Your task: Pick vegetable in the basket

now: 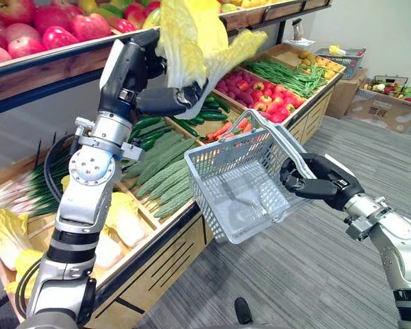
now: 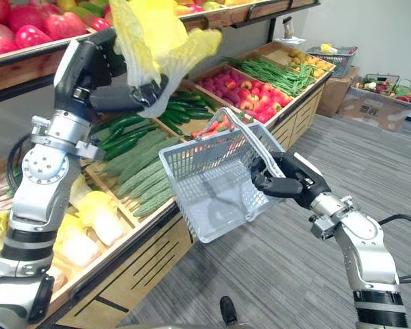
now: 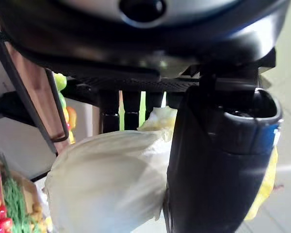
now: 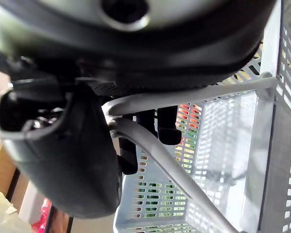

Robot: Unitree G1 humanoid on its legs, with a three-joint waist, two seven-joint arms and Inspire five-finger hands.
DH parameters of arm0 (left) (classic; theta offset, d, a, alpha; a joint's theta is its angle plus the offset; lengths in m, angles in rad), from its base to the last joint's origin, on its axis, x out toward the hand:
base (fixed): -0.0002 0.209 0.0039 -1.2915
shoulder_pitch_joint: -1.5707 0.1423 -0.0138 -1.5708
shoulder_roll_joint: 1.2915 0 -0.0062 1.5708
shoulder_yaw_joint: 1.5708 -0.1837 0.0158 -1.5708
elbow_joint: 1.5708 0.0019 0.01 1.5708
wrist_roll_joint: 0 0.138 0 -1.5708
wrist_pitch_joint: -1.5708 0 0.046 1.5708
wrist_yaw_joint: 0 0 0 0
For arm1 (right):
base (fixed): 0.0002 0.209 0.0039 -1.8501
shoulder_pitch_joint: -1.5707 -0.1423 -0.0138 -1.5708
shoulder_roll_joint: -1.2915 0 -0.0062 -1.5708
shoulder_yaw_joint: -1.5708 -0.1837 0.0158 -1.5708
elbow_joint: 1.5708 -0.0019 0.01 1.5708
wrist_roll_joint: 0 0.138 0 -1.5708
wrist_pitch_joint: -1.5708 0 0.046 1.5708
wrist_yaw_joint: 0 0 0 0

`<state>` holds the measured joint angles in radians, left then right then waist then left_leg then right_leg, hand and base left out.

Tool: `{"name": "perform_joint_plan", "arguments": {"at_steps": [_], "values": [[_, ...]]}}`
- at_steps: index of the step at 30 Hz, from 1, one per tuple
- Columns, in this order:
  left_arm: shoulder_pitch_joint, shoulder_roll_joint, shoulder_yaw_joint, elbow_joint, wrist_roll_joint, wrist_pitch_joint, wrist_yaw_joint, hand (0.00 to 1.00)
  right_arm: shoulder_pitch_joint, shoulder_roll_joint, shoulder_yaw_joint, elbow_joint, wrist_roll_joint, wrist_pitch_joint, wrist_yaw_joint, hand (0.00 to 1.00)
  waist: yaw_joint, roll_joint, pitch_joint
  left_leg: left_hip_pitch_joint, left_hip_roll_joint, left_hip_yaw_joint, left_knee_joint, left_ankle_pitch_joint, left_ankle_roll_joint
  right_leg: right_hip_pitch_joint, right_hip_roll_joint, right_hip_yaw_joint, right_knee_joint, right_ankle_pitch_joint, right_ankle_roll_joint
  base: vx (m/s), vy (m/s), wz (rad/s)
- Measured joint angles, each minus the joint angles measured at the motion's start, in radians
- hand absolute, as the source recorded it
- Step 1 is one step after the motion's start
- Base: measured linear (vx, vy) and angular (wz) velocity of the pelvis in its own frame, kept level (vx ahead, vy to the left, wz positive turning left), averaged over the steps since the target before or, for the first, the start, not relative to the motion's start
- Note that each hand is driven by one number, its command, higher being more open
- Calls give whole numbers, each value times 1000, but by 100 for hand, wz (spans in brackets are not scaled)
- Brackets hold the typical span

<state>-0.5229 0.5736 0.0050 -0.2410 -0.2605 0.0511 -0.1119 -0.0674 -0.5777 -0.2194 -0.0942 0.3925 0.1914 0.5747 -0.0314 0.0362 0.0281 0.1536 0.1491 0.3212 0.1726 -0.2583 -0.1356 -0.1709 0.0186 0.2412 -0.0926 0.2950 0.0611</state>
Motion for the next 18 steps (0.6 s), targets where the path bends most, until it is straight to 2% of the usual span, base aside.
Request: {"name": "perform_joint_plan", "arguments": {"at_steps": [6,10,18], "values": [[77,0,-139,0,88,3,-145,0,0,1,44,0,-7,0,2,0,0,-6,-8,-2,0,0,1,1,1,0,-2,-2,0,-1,0,-22,26,0],[119,-5,-195,0,117,25,-200,0,0,0,44,0,-8,0,1,0,0,-6,-9,-2,5,-1,0,1,0,-2,-1,-5,1,2,-4,2,27,0],[151,-15,-196,0,156,37,-217,0,0,0,44,0,-8,0,-18,0,0,-1,-14,0,4,0,2,1,0,-2,2,-6,0,-3,-3,-3,13,0]]}}
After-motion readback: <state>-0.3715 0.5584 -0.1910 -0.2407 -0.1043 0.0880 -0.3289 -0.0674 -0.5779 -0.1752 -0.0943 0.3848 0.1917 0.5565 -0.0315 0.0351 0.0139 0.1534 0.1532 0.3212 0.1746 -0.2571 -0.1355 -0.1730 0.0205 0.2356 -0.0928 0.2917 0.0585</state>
